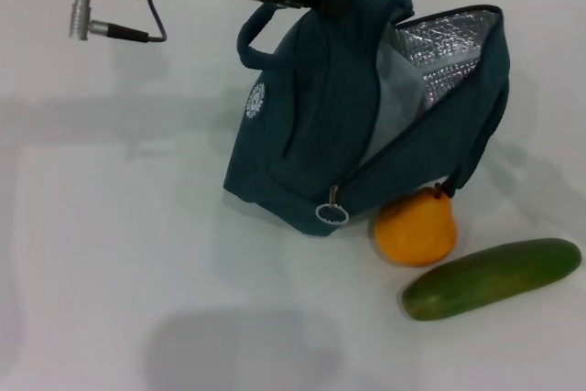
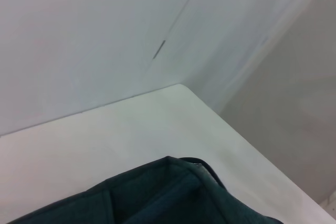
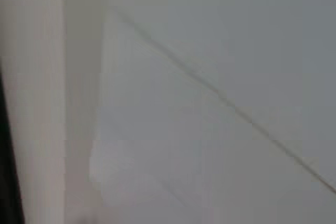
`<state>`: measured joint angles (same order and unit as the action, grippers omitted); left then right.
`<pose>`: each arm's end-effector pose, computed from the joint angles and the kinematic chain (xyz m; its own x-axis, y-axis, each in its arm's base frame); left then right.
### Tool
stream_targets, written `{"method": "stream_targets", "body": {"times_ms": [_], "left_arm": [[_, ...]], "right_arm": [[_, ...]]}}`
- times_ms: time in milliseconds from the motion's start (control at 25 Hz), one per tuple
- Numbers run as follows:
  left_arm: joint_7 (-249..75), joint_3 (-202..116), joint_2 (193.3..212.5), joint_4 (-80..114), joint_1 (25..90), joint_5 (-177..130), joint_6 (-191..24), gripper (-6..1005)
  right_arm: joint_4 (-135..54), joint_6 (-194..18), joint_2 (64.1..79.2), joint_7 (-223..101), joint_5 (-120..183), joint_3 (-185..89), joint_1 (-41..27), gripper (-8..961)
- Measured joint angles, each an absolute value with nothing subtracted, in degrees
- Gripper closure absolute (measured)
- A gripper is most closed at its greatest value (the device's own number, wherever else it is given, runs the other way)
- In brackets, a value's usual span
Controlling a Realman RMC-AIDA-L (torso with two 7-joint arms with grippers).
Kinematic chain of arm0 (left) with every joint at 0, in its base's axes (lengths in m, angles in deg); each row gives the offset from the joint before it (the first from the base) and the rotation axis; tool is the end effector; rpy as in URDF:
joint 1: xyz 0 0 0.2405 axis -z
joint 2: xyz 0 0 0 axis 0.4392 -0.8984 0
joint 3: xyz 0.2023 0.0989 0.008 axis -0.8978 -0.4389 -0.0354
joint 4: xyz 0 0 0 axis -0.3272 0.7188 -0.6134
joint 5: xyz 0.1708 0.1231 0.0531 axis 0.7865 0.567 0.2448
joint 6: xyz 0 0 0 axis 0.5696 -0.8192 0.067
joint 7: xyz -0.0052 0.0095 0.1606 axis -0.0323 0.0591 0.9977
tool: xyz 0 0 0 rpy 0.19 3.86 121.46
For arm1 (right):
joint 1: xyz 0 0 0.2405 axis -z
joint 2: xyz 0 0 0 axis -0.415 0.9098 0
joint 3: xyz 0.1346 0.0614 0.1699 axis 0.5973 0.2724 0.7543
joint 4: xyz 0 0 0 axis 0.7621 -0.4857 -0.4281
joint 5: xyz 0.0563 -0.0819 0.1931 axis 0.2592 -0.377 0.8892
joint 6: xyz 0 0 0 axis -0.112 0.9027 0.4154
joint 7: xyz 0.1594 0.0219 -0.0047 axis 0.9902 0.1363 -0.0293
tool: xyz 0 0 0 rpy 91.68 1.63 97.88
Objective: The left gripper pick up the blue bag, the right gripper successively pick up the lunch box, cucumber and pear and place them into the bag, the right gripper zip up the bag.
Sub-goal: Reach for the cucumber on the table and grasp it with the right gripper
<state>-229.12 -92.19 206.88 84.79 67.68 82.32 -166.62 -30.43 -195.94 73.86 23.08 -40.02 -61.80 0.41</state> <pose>-0.0882 0.3783 0.0485 0.6507 0.6642 0.3682 0.7119 -0.7022 0.0086 0.2366 0.2706 0.0778 -0.0275 -0.2840 -0.9584 -0.5399 -0.8027 0.2534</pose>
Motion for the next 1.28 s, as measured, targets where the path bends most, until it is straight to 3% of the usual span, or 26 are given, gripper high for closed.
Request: {"method": "stream_targets", "body": {"times_ms": [400,600,680,1040,1280], "left_arm": [[-226.9,-92.0,206.82,82.7,67.3,82.0,-164.0,933],[-226.7,-92.0,206.89,82.4,67.4,82.0,-162.6,933],[-226.7,-92.0,206.64,81.9,67.3,82.0,-161.8,933],[-223.7,-88.6,206.32,78.9,66.0,82.1,-159.6,933],[-222.3,-85.8,206.32,76.7,65.4,81.8,-159.0,932]], "right_arm": [[-22.3,-197.8,68.84,17.3,-40.4,-68.5,9.0,587],[-20.7,-189.0,71.31,15.5,-40.6,-63.6,12.4,586],[-18.2,-189.4,71.35,15.0,-42.2,-64.3,12.4,586],[-10.3,-198.4,66.52,20.5,-49.2,-70.2,5.9,553],[4.3,-199.6,66.61,23.0,-58.3,-72.9,3.9,386]]}}
